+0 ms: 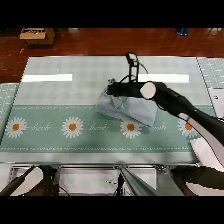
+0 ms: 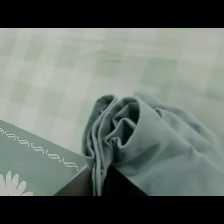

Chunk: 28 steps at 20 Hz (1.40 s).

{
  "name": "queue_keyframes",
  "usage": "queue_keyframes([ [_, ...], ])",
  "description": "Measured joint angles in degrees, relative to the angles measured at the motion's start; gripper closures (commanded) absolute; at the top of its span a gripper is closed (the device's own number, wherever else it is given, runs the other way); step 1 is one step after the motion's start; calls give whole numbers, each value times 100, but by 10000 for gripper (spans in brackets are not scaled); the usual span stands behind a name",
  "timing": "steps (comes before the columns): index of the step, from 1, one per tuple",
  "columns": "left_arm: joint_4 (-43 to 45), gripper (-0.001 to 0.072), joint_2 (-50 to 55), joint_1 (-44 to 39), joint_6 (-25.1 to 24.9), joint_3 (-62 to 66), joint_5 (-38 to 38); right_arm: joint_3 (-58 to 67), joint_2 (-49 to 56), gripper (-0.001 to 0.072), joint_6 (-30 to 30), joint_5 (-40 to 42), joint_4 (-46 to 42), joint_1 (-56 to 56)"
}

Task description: Fold the shirts.

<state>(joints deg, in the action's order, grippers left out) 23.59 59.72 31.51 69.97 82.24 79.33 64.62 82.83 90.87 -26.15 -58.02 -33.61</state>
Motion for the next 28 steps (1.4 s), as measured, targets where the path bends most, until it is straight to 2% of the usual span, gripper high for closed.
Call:
queue_keyframes([
  [2, 28, 689, -63, -2, 11, 0, 22, 0, 245, 336, 26, 184, 57, -238],
  [3, 59, 689, -79, -17, 17, 0, 26, 0, 328, 245, 26, 240, 81, -326],
  [7, 83, 689, -111, -105, 33, 0, 61, 0, 243, 232, 50, 177, 31, -282],
  [10, 87, 689, -116, -136, 28, 0, 61, 0, -387, 232, 55, -529, -699, 275],
  [11, 107, 689, -116, -142, 26, 0, 63, 0, -684, 256, 55, -1025, -1213, 573],
  [12, 142, 688, -116, -146, 20, 0, 66, 0, -946, 356, 50, -1587, -1851, 892],
  [13, 201, 688, -114, -146, 15, 2, 66, -9, -1200, 377, 48, -2251, -2601, 1285],
  [14, 264, 687, -109, -149, 15, 0, 63, -44, -1408, 351, 20, -2844, -3222, 1718],
  [15, 330, 684, -101, -151, 15, 0, 68, -127, -1596, 288, -81, -3335, -3652, 2260],
  [16, 409, 630, -96, -151, 15, 0, 79, -256, -1735, 224, -201, -3711, -3762, 2846],
  [17, 457, 550, -92, -151, 13, 0, 85, -452, -1843, 209, -354, -4004, -3560, 3510],
  [18, 498, 511, -85, -151, 15, 0, 87, -721, -1919, 209, -544, -4188, -2981, 4151],
  [20, 555, 510, -85, -151, 15, 0, 92, -1373, -2009, 210, -1032, -4277, -1547, 5174],
  [22, 584, 510, -81, -151, 15, 0, 96, -2017, -2055, 209, -1493, -4148, -328, 5683],
  [25, 601, 510, -81, -151, 31, 0, 92, -2900, -2090, 205, -1956, -3576, 841, 5735],
  [28, 621, 510, -81, -151, 31, 0, 90, -3467, -2085, 208, -2328, -2811, 1928, 5180],
])
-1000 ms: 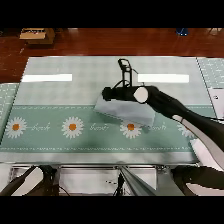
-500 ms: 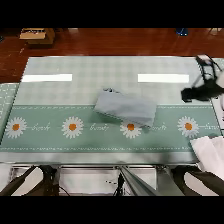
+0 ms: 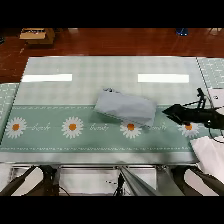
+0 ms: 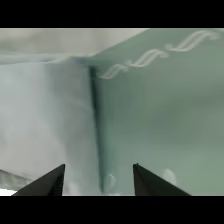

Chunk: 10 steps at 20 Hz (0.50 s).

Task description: Fold the shirts.

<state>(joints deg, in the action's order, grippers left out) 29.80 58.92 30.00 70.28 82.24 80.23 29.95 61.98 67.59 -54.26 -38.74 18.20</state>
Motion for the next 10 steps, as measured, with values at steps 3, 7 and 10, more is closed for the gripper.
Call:
queue_keyframes([
  [3, 20, 510, 0, 0, 2, 0, 0, -221, 223, 208, -136, 778, 715, -890],
  [7, 22, 510, 0, 0, 4, 0, 0, -319, 800, 502, -175, 1679, 1637, -1919],
  [10, 24, 510, 0, 0, 7, 0, 0, -286, 951, 688, -321, 1985, 1939, -2199],
])
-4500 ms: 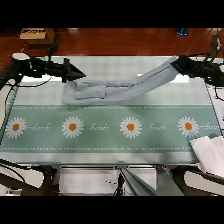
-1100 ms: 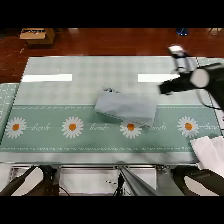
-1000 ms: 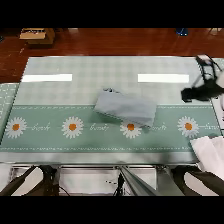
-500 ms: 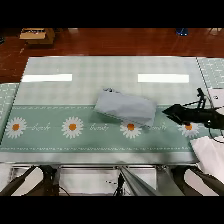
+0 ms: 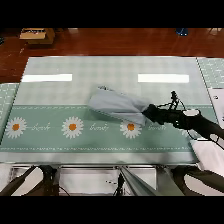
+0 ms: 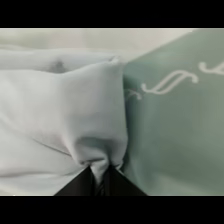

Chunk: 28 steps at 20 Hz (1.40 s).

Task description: Fold the shirts.

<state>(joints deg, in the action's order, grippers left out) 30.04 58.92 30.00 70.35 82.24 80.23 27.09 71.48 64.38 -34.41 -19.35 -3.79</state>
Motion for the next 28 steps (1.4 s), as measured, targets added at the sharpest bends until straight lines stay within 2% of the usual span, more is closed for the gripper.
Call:
queue_keyframes([
  [4, 4, 510, 33, 0, 0, -2, -11, 407, -538, 689, -398, -247, -155, 216],
  [6, 4, 510, 70, 0, 0, -2, -11, 765, -1056, 690, -297, -581, -549, 501],
  [10, 7, 510, 184, 0, 0, -4, -13, 1700, -2081, 689, 463, -1353, -1755, 1342],
  [15, 7, 511, 468, 0, -7, -170, -299, 2973, -2815, 689, 1412, -3038, -3252, 2769],
  [18, 15, 511, 634, 0, -68, -361, -623, 3493, -3025, 689, 1812, -4013, -4581, 3499],
  [22, 4, 511, 881, 0, -262, -479, -1154, 3753, -3171, 689, 2225, -5099, -6935, 4050],
  [28, -2, 511, 1305, 0, -866, -514, -1613, 3818, -3373, 688, 2533, -6321, -9608, 4664],
])
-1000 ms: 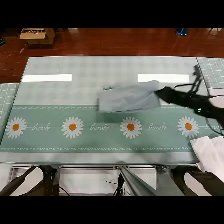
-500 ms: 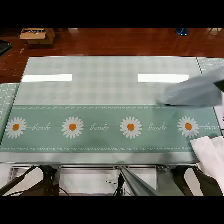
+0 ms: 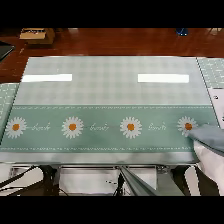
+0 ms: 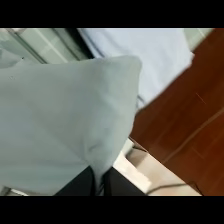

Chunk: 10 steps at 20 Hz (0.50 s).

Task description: Fold the shirts.

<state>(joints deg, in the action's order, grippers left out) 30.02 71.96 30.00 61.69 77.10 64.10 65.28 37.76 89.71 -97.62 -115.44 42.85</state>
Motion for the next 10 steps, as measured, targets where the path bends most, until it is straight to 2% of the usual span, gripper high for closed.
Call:
queue_keyframes([
  [3, 4, 511, 232, -20, -146, -7, -140, -63, -212, 688, 17, -273, -695, 586],
  [10, 2, 512, 529, -59, -581, -7, -754, -962, -844, 688, -13, -409, -1049, 1845],
])
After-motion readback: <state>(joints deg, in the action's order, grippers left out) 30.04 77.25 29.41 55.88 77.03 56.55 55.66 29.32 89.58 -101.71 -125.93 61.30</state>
